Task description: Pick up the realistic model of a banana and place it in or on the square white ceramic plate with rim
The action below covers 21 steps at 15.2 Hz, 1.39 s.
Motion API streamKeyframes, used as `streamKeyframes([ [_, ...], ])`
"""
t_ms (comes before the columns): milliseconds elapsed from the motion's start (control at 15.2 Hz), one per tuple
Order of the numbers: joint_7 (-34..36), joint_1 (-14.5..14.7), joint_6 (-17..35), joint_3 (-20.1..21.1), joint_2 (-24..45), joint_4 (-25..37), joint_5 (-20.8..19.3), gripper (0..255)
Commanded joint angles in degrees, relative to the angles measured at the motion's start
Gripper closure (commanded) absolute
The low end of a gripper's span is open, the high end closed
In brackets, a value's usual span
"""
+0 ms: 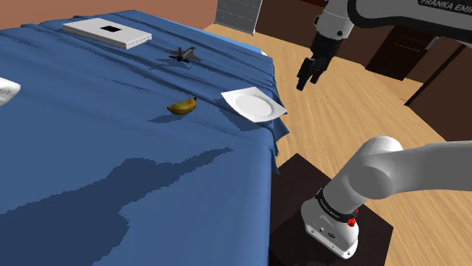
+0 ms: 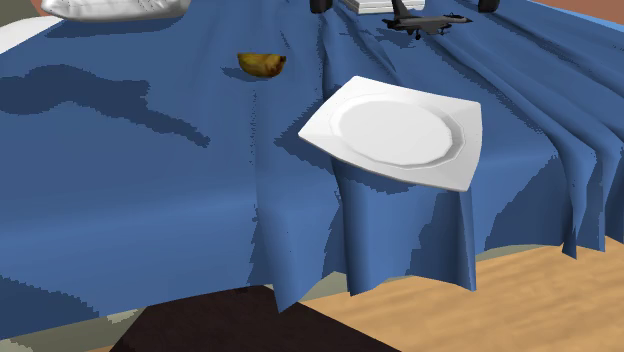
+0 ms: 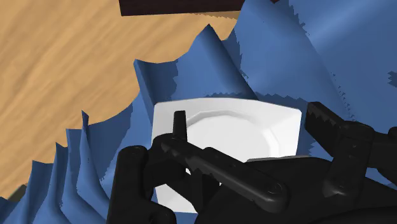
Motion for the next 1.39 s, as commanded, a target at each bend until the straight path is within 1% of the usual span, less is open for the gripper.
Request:
streamKeyframes([
  [0, 0.0, 0.0, 0.0, 0.0, 0.0, 0.0, 0.0, 0],
  [396, 18.4, -0.6, 6.6, 9.2, 0.8, -4.2, 7.0, 0],
  [792, 36.6, -2.1, 14.6, 19.0, 6.8, -4.1, 12.3, 0],
  [1056, 48.8, -4.3, 20.1, 25.6, 13.2, -1.5, 13.8, 0],
  [1320, 61.7, -7.7, 25.0, 32.2, 21.1, 2.9, 12.6, 0],
])
